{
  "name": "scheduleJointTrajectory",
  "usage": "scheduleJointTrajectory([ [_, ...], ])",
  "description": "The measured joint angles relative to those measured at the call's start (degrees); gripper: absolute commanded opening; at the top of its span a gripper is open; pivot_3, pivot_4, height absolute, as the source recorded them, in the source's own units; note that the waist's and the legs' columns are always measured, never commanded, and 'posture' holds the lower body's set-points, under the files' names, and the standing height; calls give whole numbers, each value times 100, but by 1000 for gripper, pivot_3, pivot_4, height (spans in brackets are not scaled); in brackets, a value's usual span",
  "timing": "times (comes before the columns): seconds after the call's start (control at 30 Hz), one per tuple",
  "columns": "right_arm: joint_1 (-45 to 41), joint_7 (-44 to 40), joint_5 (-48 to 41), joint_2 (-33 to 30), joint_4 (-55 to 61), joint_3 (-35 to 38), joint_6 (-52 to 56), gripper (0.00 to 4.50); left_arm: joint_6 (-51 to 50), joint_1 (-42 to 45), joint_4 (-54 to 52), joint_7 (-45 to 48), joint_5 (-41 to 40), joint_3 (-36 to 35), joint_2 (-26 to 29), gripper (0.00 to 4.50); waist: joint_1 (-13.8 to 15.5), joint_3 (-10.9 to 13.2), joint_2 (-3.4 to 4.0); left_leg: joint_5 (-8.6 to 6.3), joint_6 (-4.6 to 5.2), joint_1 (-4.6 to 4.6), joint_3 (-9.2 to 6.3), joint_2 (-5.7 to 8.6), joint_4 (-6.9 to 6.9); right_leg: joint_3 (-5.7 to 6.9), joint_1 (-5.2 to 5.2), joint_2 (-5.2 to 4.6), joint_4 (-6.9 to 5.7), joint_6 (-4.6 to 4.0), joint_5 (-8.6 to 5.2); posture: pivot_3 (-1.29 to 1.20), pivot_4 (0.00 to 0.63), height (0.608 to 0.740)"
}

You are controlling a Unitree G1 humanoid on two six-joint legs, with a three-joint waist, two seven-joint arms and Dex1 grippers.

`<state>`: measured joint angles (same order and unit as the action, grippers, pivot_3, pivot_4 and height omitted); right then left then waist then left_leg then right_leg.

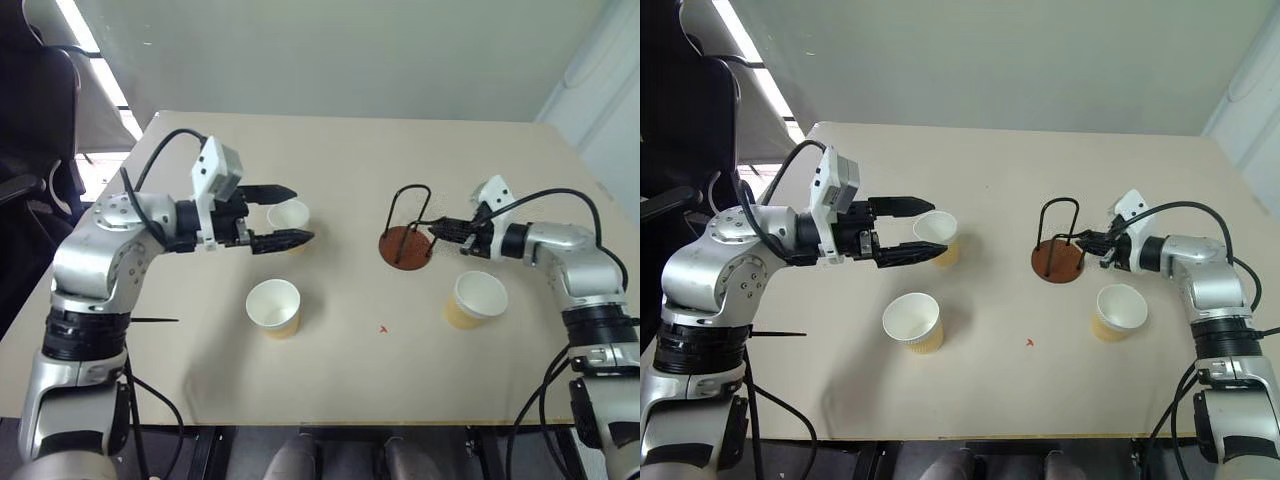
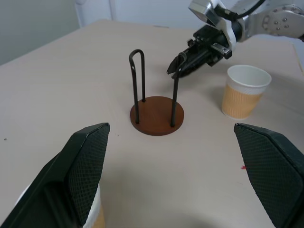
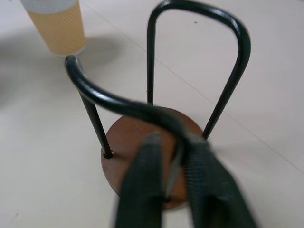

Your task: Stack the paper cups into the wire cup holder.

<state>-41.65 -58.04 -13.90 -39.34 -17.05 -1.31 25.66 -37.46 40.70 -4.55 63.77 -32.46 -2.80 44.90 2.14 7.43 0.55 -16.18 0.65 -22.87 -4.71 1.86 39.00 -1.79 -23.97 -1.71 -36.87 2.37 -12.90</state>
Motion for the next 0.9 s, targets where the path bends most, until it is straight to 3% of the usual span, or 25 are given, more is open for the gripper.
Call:
scheduleJointTrajectory([
  [0.47, 747, -234, -721, -668, 2241, 245, 1106, 15, -146, -200, -143, 242, -253, -55, 208, 4500, -3, 0, 0, 0, 0, -5, -3, -1, -1, 5, 0, 0, 7, 0, 0, 0, 150, 740],
  [0.9, 1198, -255, -1355, -1020, 3732, 248, 1820, 15, -705, -631, -1067, 902, -736, 8, 910, 4500, -15, 0, 0, 0, 0, -3, -6, -2, 5, 4, 1, 2, 29, 0, 0, 0, 150, 740],
])
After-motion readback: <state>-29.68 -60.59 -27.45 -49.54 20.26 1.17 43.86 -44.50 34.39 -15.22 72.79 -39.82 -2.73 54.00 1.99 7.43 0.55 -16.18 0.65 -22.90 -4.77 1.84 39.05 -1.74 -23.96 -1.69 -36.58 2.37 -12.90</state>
